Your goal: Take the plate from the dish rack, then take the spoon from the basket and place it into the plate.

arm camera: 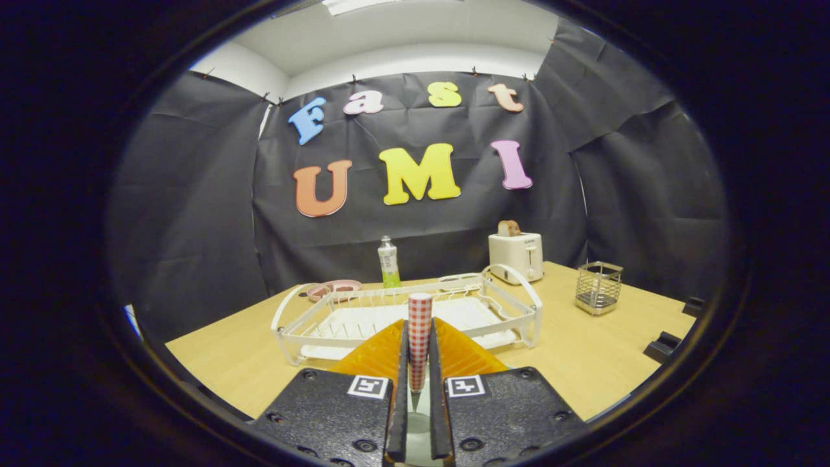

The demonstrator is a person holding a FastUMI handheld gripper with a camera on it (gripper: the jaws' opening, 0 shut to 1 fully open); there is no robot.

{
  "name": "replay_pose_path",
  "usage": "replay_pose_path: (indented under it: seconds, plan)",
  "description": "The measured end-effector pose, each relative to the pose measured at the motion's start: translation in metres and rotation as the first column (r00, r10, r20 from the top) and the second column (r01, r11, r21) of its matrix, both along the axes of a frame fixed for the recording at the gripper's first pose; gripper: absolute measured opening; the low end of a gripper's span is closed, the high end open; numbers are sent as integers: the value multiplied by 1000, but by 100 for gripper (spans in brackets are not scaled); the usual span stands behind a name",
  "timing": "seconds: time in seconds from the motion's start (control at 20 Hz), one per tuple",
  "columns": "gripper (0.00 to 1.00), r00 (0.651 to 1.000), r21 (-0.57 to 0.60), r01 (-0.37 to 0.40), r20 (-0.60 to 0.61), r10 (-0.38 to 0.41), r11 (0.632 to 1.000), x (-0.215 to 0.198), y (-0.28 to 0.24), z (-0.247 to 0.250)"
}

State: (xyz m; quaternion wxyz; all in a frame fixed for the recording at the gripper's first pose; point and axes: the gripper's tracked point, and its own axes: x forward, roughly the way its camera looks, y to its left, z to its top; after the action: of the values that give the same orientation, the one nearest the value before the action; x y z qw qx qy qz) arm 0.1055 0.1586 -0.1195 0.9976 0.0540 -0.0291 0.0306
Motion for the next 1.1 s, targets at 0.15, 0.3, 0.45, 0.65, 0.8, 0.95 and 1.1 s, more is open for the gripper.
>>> replay_pose_path:
  seconds: [0.15,0.3,0.45,0.65,0.8,0.95,1.1]
  plan:
    - [21,1000,-25,6,-7,-6,1000,-4,-6,-2]
    - [31,999,-64,27,-33,-29,998,-3,-18,-5]
    - [46,996,-50,7,-90,-11,999,-5,-24,-10]
    - [79,996,-56,31,-83,-36,998,-8,-46,2]
    - [100,998,-34,40,-57,-42,999,-16,-57,11]
    - [100,998,-24,42,-44,-43,999,-26,-68,24]
    - [100,998,-30,54,-32,-55,998,-40,-82,35]
